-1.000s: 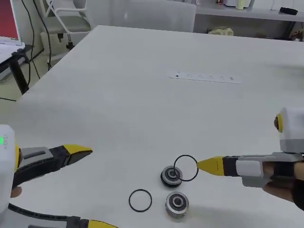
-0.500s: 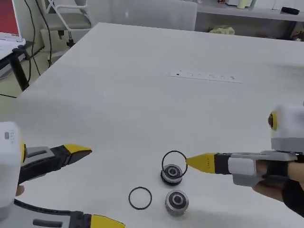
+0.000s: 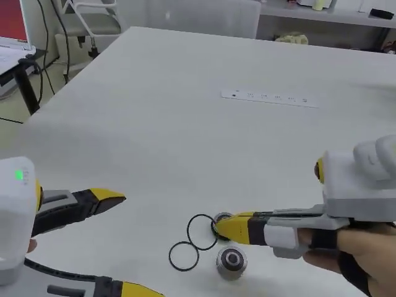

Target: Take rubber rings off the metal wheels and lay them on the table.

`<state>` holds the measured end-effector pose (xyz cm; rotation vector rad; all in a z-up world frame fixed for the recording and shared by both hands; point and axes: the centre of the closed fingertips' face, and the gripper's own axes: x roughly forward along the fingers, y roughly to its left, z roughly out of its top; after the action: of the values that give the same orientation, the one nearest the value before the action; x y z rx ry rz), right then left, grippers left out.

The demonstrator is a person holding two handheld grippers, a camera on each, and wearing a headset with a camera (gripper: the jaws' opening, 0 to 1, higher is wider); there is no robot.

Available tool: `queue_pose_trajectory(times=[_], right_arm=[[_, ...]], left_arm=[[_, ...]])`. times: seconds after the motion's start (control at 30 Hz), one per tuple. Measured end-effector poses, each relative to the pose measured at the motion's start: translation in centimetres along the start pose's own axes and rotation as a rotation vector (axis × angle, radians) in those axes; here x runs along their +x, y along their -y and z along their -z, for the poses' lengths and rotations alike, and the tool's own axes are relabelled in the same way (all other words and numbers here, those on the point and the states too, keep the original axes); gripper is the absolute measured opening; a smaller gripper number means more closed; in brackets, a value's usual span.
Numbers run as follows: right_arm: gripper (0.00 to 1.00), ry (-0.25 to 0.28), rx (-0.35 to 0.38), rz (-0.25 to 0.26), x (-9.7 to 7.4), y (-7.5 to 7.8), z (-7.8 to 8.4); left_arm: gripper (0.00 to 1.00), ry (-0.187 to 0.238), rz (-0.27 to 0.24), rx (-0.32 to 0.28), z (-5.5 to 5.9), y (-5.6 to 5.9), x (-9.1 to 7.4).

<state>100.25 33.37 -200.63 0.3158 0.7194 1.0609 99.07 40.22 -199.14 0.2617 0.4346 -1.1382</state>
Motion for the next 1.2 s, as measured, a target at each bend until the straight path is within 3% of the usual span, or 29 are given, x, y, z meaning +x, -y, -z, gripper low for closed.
queue_pose_trajectory(times=[0.1,0.27,0.33,0.4,0.63,0.67,0.9,1.0,1.2], right_arm=[[0.0,-0.042,-0.029,0.021,0.6,0.4,1.0],[0.0,-0.037,-0.032,0.02,1.3,0.7,1.5],[0.0,-0.068,-0.057,0.016,1.6,0.4,2.1],[0.0,-0.091,-0.105,0.043,1.8,0.8,2.7],[0.0,-0.133,-0.129,0.081,2.4,1.8,3.7],[0.0,-0.139,-0.144,0.108,2.3,2.3,3.7],[0.0,-0.17,-0.166,0.135,2.4,3.0,4.1],[0.0,-0.181,-0.229,0.151,2.4,3.3,4.1],[0.04,-0.175,-0.249,0.167,2.4,3.7,3.7]], left_arm=[[0.8,0.01,-0.005,-0.005,-0.1,-0.1,-0.1],[0.79,0.004,-0.004,-0.005,0.0,-0.1,0.0],[0.79,0.0,-0.004,-0.004,0.1,-0.1,0.0],[0.79,0.0,-0.002,-0.005,0.1,0.0,0.0],[0.79,0.004,0.001,-0.003,0.0,0.0,0.0],[0.79,0.003,0.002,-0.003,0.0,0.1,0.0],[0.79,-0.001,0.013,0.001,0.1,0.3,0.1],[0.79,-0.004,0.017,0.006,0.1,0.3,0.1],[0.78,-0.011,0.021,0.006,0.3,0.4,0.2]])
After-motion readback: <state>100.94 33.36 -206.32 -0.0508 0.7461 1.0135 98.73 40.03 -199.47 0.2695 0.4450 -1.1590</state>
